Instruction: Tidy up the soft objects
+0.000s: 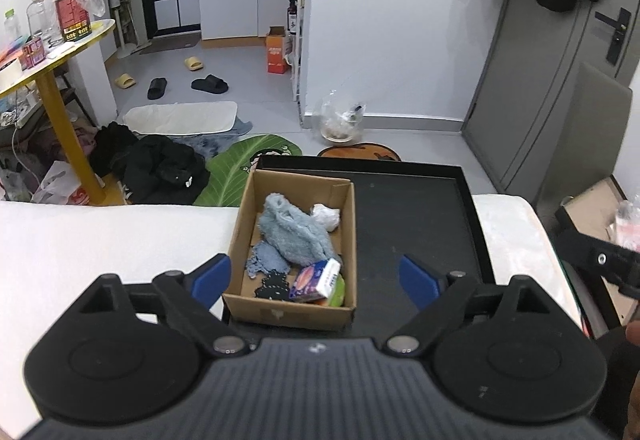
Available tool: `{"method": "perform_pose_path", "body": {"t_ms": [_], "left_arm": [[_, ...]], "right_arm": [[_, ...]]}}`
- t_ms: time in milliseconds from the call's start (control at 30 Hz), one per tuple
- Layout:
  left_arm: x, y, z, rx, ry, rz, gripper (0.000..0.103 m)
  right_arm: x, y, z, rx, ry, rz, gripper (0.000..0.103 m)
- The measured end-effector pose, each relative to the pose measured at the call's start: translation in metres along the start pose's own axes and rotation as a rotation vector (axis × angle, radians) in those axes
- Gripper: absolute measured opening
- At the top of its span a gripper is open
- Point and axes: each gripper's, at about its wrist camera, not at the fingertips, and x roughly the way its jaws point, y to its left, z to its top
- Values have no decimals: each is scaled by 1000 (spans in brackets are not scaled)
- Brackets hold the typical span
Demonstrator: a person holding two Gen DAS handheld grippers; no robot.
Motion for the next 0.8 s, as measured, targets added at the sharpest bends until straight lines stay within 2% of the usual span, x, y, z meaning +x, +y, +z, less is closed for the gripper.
{"method": "perform_pose_path", "body": {"t_ms": [267, 800], "left_arm": [[-23, -3, -13, -22, -3, -5, 92], [-67, -6, -28, 3, -62, 12, 97]], "right_arm": [[-26, 4, -7, -47, 11, -72, 103], [-63, -6, -12, -35, 11, -97, 103]]}}
